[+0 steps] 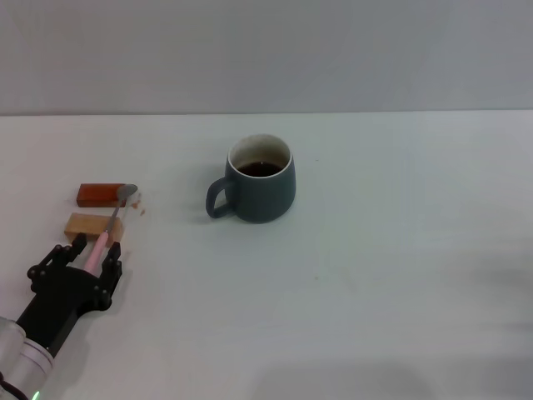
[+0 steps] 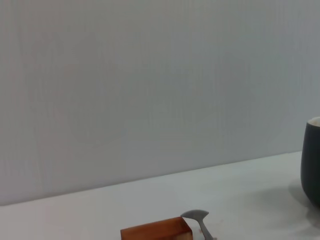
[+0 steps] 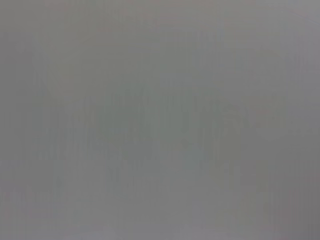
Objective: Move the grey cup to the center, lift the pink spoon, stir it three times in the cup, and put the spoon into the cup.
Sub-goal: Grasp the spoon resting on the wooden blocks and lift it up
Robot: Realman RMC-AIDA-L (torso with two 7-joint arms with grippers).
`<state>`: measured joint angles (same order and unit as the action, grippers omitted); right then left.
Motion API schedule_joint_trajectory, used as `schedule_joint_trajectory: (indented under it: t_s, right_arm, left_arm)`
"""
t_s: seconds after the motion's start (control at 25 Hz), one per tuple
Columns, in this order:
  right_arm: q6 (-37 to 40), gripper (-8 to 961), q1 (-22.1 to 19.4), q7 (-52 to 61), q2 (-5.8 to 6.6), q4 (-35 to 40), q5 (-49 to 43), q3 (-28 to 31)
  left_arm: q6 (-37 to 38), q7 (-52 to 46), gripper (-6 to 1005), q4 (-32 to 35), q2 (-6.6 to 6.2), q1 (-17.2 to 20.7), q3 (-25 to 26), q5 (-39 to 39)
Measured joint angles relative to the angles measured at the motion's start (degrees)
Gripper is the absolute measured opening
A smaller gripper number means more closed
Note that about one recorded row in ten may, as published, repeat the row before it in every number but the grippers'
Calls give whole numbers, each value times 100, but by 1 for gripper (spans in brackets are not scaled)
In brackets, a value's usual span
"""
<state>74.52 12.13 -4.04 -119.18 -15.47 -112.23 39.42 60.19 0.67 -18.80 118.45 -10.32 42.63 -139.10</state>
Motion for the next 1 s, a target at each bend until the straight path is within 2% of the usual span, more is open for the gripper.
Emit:
schedule_joint_trajectory:
  t_s: [0.44,1.0]
  right_arm:
    - [0,0,9,0,0,0,0,4]
    - [0,-1,9,-1,0,0,0,4]
  left_arm:
    - [-206,-7,493,16,3,-98,17,13]
    - [-240,-32,370,17,5,-102,28,39]
